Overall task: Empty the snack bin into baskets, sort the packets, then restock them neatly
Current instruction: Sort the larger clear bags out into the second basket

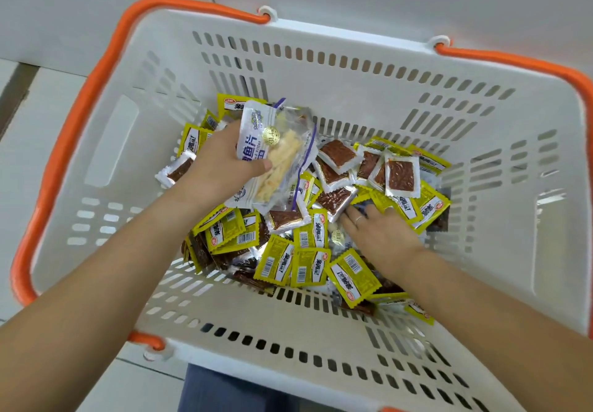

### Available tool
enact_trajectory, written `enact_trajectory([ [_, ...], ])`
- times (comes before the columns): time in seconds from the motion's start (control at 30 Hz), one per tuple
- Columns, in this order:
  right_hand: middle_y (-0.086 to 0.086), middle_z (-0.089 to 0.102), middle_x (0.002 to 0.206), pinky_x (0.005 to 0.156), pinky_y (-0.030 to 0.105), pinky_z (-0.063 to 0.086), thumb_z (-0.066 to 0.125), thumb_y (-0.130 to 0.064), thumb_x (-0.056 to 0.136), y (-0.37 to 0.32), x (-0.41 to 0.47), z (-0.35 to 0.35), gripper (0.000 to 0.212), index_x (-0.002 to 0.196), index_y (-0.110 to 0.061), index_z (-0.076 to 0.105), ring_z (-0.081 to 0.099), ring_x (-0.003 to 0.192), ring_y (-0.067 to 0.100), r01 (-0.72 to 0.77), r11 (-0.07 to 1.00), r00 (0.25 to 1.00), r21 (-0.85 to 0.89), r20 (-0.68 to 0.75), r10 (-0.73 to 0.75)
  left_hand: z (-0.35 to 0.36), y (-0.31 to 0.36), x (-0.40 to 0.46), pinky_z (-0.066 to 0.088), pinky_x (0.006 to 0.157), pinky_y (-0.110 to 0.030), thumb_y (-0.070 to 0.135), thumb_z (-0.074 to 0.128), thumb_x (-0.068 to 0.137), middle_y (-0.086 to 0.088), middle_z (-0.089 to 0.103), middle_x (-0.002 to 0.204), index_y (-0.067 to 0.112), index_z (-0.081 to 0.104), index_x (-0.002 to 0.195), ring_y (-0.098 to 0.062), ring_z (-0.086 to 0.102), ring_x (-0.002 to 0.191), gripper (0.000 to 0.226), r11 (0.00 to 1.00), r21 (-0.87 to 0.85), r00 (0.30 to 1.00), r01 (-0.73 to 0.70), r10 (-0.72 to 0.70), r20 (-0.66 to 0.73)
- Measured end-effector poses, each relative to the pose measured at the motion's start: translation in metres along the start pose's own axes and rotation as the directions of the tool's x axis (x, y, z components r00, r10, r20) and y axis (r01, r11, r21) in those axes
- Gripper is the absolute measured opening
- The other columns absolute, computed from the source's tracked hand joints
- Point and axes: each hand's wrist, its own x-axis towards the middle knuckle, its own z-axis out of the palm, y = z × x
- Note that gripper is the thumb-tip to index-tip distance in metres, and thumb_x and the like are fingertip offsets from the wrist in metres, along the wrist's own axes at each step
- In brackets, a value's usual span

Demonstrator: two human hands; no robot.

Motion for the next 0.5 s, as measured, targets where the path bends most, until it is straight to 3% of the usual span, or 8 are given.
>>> enact_trajectory([
  [0.07,0.017,0.039,0.139,0.070,0.033,0.037,0.057,-0.015,0.090,0.000,0.000,0.010,0.067,0.146,-0.003,0.021,0.048,0.114,0.030,-0.012,0.999,1.000,-0.040,-0.007,0.012,0.001,-0.002,0.001,0.045,0.069,-0.018,0.014,0.070,0.084,-0.001,0.066,0.104,0.015,0.055,0.123,-0.014,0.063,0.090,0.042,0.999,0.035,1.000,0.001,-0.001,-0.001],
  [0.13,0.016,0.061,0.113,0.058,0.030,0.042,0.077,-0.022,0.072,0.001,-0.004,0.004,0.063,0.127,-0.003,0.053,0.062,0.089,0.027,-0.053,0.998,0.997,-0.030,0.051,0.055,0.001,-0.002,0.001,0.046,0.071,-0.022,0.014,0.071,0.084,-0.003,0.067,0.106,0.015,0.055,0.124,-0.018,0.063,0.095,0.043,0.999,0.038,1.000,0.000,-0.001,0.011],
  [0.17,0.015,0.063,0.106,0.056,0.029,0.045,0.080,-0.018,0.067,0.002,-0.006,0.001,0.060,0.120,-0.003,0.057,0.064,0.084,0.026,-0.061,0.998,0.997,0.008,0.039,0.061,0.001,-0.001,0.001,0.046,0.072,-0.022,0.014,0.070,0.084,-0.002,0.067,0.106,0.015,0.055,0.125,-0.018,0.063,0.095,0.043,1.000,0.030,1.000,-0.003,0.003,0.018],
  [0.23,0.013,0.056,0.117,0.064,0.032,0.045,0.064,-0.002,0.079,0.006,-0.004,0.000,0.053,0.129,-0.004,0.045,0.062,0.095,0.027,-0.070,0.983,0.997,0.170,-0.013,0.074,0.002,-0.001,0.000,0.046,0.072,-0.022,0.013,0.070,0.085,0.000,0.067,0.104,0.017,0.055,0.124,-0.016,0.063,0.093,0.042,1.000,0.024,1.000,0.001,-0.002,0.018],
  [0.3,0.009,0.056,0.117,0.064,0.031,0.040,0.053,0.004,0.084,0.011,-0.005,-0.014,0.049,0.131,-0.011,0.045,0.061,0.098,0.027,-0.189,0.895,0.975,0.405,-0.035,0.221,0.001,0.001,0.000,0.046,0.069,-0.022,0.013,0.070,0.085,0.003,0.067,0.097,0.019,0.057,0.118,-0.014,0.062,0.088,0.036,1.000,-0.007,1.000,0.029,-0.029,-0.010],
  [0.4,-0.004,0.068,0.090,0.062,0.025,0.045,0.054,-0.007,0.084,0.026,-0.014,-0.038,0.029,0.103,-0.025,0.065,0.062,0.079,0.015,-0.288,0.487,0.835,0.825,-0.033,0.549,-0.003,0.002,0.001,0.048,0.068,-0.026,0.009,0.070,0.083,0.001,0.069,0.094,0.014,0.061,0.111,-0.013,0.065,0.084,0.029,0.979,-0.159,0.992,0.124,-0.128,-0.017],
  [0.47,-0.004,0.063,0.073,0.058,0.022,0.040,0.061,-0.007,0.081,0.039,-0.026,-0.051,0.022,0.083,-0.027,0.068,0.054,0.060,0.012,-0.092,0.034,0.780,0.995,0.050,0.624,-0.006,0.004,0.000,0.052,0.071,-0.030,0.007,0.070,0.083,-0.004,0.073,0.097,0.010,0.067,0.107,-0.019,0.069,0.086,0.024,0.939,-0.264,0.975,0.222,-0.213,0.061],
  [0.5,0.001,0.061,0.072,0.061,0.022,0.039,0.062,-0.004,0.081,0.045,-0.033,-0.056,0.023,0.079,-0.026,0.070,0.051,0.062,0.015,0.040,-0.164,0.766,0.986,0.075,0.638,-0.006,0.005,-0.001,0.053,0.073,-0.032,0.006,0.069,0.083,-0.003,0.074,0.094,0.011,0.069,0.103,-0.021,0.070,0.086,0.021,0.917,-0.293,0.962,0.272,-0.247,0.119],
])
